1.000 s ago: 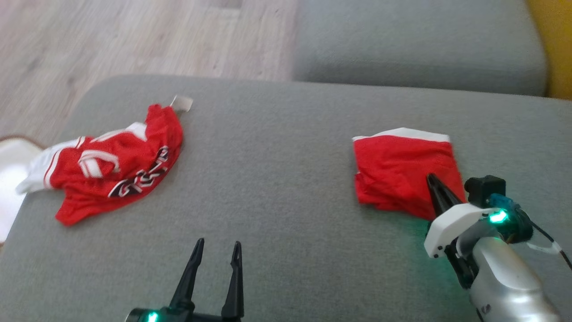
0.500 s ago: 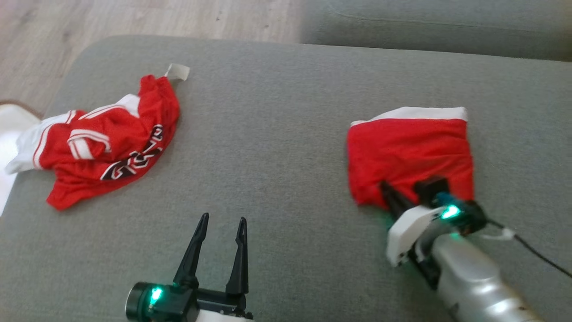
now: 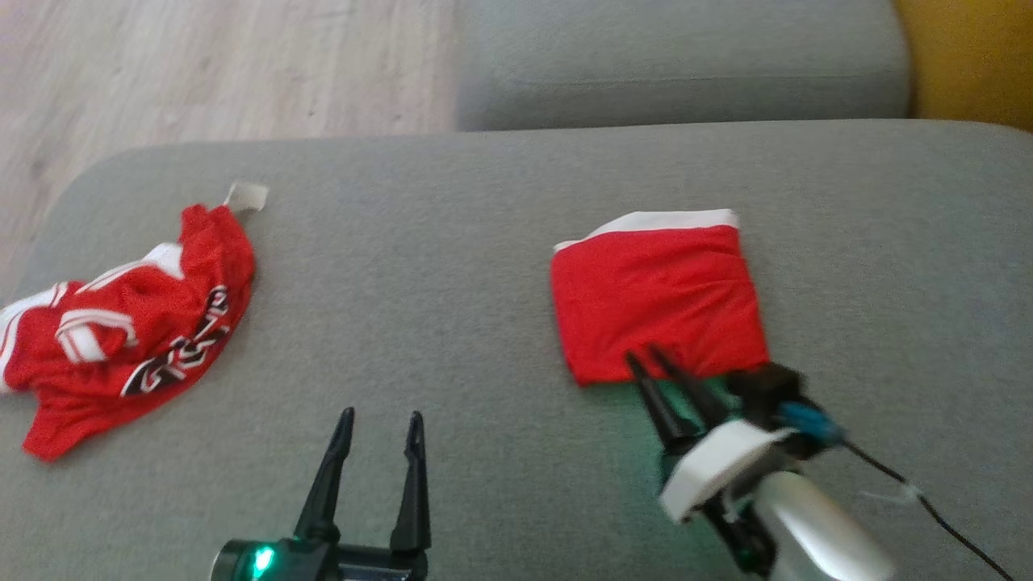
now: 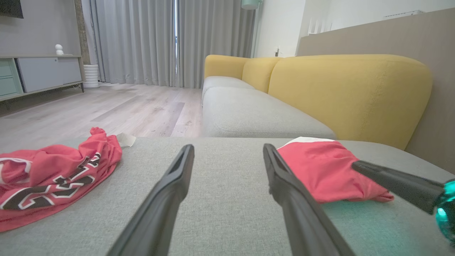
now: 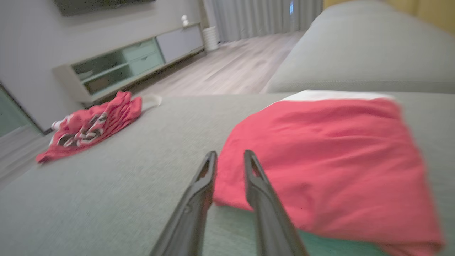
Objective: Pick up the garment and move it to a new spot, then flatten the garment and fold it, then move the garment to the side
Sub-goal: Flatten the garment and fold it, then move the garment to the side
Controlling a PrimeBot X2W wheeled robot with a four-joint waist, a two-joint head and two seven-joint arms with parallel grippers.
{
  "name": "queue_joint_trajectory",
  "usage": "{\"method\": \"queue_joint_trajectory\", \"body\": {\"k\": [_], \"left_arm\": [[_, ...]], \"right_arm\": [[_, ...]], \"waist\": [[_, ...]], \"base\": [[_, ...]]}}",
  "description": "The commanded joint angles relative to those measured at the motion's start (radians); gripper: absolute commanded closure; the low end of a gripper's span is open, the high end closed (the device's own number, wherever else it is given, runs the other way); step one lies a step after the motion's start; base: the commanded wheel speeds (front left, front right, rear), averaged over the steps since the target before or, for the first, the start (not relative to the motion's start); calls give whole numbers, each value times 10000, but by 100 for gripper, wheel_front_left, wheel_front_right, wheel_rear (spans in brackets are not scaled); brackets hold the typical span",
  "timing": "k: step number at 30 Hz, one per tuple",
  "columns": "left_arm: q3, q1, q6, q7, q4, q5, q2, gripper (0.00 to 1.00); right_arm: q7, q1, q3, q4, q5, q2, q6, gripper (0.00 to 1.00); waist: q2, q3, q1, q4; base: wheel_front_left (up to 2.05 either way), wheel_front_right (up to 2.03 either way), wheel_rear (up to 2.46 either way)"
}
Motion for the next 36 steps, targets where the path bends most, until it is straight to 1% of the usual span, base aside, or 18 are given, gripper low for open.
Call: {"method": "queue_joint_trajectory", "body": {"k": [1, 4, 7, 9, 12, 17, 23, 36], "left_arm": [[374, -252, 77, -51, -389, -48, -26, 0], [486, -116, 180, -51, -493, -167, -26, 0], [579, -21, 261, -51, -559, -218, -26, 0], [648, 38, 320, -51, -630, -228, -26, 0], [805, 182, 451, -51, -749, -315, -26, 0], [1055, 488, 591, -51, -733, -417, -26, 0], [1264, 781, 549, -51, -492, -313, -26, 0], [1325, 896, 423, -51, -287, -228, -26, 0]], "right_arm": [[-133, 126, -274, -531, -145, -80, -7, 0], [-134, 1049, -1596, -2110, -619, -84, -7, 0], [-134, 2056, -2623, -3782, -825, 49, -7, 0], [-134, 2623, -3048, -4524, -1087, 22, -7, 0], [-134, 3312, -3616, -5166, -1332, 25, -7, 0], [-135, 4125, -4201, -5334, -1894, -144, -7, 0], [-135, 4550, -4234, -5115, -2087, -145, -7, 0], [-135, 4690, -4078, -4841, -2050, -125, -7, 0]], "waist": [[0, -248, 1, -353], [0, -401, 1, -675], [0, -571, 1, -918], [0, -706, 1, -1028], [0, -902, 1, -1147], [0, -1209, 1, -1225], [0, -1469, 1, -1216], [0, -1649, 1, -1091]], "base": [[0, 0, 0], [0, 0, 0], [0, 0, 0], [0, 0, 0], [0, 0, 0], [0, 0, 0], [0, 0, 0], [0, 0, 0]]}}
